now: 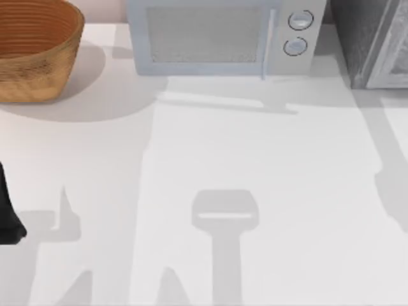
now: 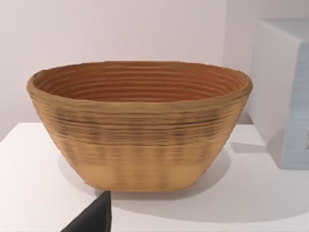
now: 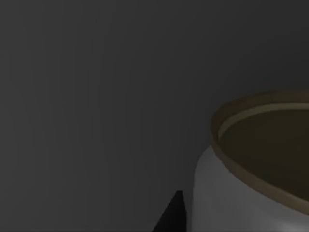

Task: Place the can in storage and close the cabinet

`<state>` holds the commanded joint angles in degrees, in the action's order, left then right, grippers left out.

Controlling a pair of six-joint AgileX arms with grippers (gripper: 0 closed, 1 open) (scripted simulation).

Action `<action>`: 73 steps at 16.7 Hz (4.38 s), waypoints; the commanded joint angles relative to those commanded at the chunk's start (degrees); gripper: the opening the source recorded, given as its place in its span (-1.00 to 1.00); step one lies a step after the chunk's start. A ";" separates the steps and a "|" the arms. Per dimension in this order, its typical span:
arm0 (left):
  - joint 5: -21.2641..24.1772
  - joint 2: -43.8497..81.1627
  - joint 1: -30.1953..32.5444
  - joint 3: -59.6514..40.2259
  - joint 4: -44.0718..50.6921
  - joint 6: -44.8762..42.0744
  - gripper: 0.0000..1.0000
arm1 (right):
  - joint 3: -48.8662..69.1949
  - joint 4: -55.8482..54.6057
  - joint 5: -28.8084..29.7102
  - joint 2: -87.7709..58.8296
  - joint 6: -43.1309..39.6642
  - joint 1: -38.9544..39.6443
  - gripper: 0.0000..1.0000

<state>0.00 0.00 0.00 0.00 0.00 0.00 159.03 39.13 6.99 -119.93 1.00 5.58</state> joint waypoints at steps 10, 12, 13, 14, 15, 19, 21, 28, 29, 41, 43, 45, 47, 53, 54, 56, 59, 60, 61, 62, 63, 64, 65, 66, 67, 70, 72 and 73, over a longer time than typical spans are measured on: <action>0.00 0.00 0.00 0.00 0.00 0.00 1.00 | 0.00 0.00 0.00 0.00 0.00 0.00 1.00; 0.00 0.00 0.00 0.00 0.00 0.00 1.00 | 0.00 0.00 0.00 0.00 0.00 0.00 1.00; 0.00 0.00 0.00 0.00 0.00 0.00 1.00 | 0.00 0.00 0.00 0.00 0.00 0.00 1.00; 0.00 0.00 0.00 0.00 0.00 0.00 1.00 | -0.02 0.00 0.00 0.00 0.00 0.13 1.00; 0.00 0.00 0.00 0.00 0.00 0.00 1.00 | -0.02 0.00 0.00 0.00 0.00 0.13 1.00; 0.00 0.00 0.00 0.00 0.00 0.00 1.00 | -5.48 -1.32 -0.25 4.16 -0.03 -0.10 1.00; 0.00 0.00 0.00 0.00 0.00 0.00 1.00 | -11.58 -2.80 -0.52 8.78 -0.06 -0.35 1.00; 0.00 0.00 0.00 0.00 0.00 0.00 1.00 | -45.39 -11.14 -2.03 34.23 -0.29 -1.65 1.00; 0.00 0.00 0.00 0.00 0.00 0.00 1.00 | -51.34 -12.61 -2.29 38.70 -0.34 -1.88 1.00; 0.00 0.00 0.00 0.00 0.00 0.00 1.00 | -124.98 -30.72 -5.52 94.06 -0.81 -4.49 1.00; 0.00 0.00 0.00 0.00 0.00 0.00 1.00 | -135.06 -33.19 -5.96 101.68 -0.86 -4.82 1.00; 0.00 0.00 0.00 0.00 0.00 0.00 1.00 | -143.77 -35.34 -6.33 108.29 -0.91 -5.10 1.00; 0.00 0.00 0.00 0.00 0.00 0.00 1.00 | -150.72 -37.06 -6.63 113.58 -0.95 -5.32 1.00; 0.00 0.00 0.00 0.00 0.00 0.00 1.00 | -159.03 -39.13 -6.99 119.93 -1.00 -5.58 1.00; 0.00 0.00 0.00 0.00 0.00 0.00 1.00 | -159.03 -39.13 -6.99 119.93 -1.00 -5.58 1.00; 0.00 0.00 0.00 0.00 0.00 0.00 1.00 | -159.03 -39.13 -6.99 119.93 -1.00 -5.58 1.00; 0.00 0.00 0.00 0.00 0.00 0.00 1.00 | -158.85 -39.52 -7.38 119.09 -0.98 -5.86 1.00; 0.00 0.00 0.00 0.00 0.00 0.00 1.00 | -158.57 -40.45 -8.15 117.90 -0.97 -6.65 1.00; 0.00 0.00 0.00 0.00 0.00 0.00 1.00 | -158.15 -41.81 -9.30 116.14 -0.94 -7.82 1.00; 0.00 0.00 0.00 0.00 0.00 0.00 1.00 | -157.61 -43.58 -10.79 113.87 -0.91 -9.33 1.00; 0.00 0.00 0.00 0.00 0.00 0.00 1.00 | -156.96 -45.71 -12.58 111.13 -0.87 -11.15 1.00; 0.00 0.00 0.00 0.00 0.00 0.00 1.00 | -156.21 -48.17 -14.65 107.96 -0.82 -13.25 1.00; 0.00 0.00 0.00 0.00 0.00 0.00 1.00 | -155.37 -50.91 -16.96 104.43 -0.77 -15.59 1.00; 0.00 0.00 0.00 0.00 0.00 0.00 1.00 | -154.46 -53.91 -19.48 100.57 -0.71 -18.15 1.00; 0.00 0.00 0.00 0.00 0.00 0.00 1.00 | -153.48 -57.12 -22.18 96.45 -0.65 -20.89 1.00; 0.00 0.00 0.00 0.00 0.00 0.00 1.00 | -150.27 -67.64 -31.03 82.91 -0.45 -29.88 1.00; 0.00 0.00 0.00 0.00 0.00 0.00 1.00 | -148.01 -75.01 -37.23 73.41 -0.31 -36.18 1.00; 0.00 0.00 0.00 0.00 0.00 0.00 1.00 | -146.89 -78.70 -40.33 68.66 -0.24 -39.33 1.00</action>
<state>0.00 0.00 0.00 0.00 0.00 0.00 12.14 -39.56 -33.34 -51.27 0.75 -33.75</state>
